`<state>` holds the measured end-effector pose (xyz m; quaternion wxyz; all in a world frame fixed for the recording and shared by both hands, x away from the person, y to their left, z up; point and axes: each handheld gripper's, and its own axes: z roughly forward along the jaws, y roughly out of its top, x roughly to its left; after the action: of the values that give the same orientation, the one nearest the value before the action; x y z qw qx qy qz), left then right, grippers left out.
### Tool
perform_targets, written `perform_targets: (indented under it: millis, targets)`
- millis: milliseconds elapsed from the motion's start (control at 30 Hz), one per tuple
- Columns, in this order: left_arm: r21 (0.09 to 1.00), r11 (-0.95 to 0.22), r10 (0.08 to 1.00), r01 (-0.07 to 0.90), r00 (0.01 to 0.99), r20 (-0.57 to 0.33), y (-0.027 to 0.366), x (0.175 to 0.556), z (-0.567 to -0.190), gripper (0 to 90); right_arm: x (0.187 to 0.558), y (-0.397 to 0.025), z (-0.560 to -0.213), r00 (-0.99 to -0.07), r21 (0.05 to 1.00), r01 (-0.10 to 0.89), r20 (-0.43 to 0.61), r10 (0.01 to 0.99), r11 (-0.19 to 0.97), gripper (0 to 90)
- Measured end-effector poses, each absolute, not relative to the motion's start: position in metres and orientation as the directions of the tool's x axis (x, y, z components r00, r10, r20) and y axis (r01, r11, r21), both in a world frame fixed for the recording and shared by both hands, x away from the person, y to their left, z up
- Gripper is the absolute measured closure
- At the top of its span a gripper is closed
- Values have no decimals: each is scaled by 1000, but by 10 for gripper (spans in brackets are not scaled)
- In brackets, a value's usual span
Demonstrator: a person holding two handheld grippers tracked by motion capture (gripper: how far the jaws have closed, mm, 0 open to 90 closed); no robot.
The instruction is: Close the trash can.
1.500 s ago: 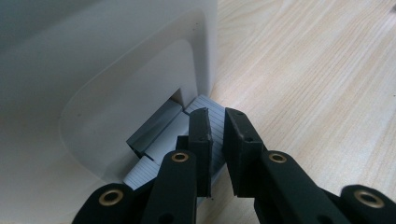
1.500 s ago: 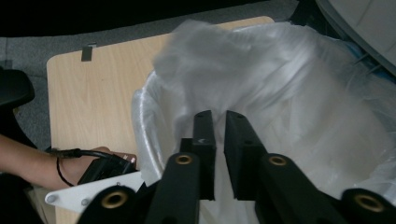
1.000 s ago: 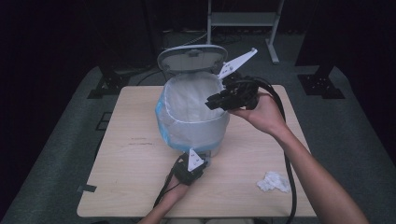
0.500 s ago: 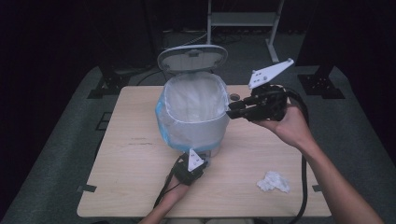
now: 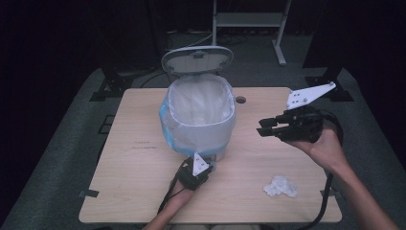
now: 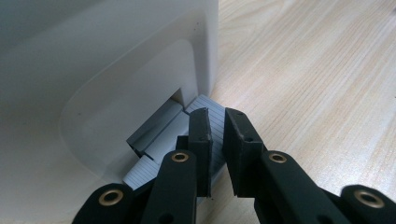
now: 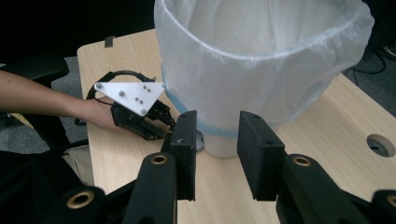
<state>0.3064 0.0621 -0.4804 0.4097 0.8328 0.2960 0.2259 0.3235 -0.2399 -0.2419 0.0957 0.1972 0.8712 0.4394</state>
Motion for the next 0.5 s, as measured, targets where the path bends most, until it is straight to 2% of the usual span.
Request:
perform_targets:
  millis: [500]
  targets:
    - [817,-486,678,310,724,128,62,307,-480,813,309,-266,-278,-886,817,296,40,462,496,642]
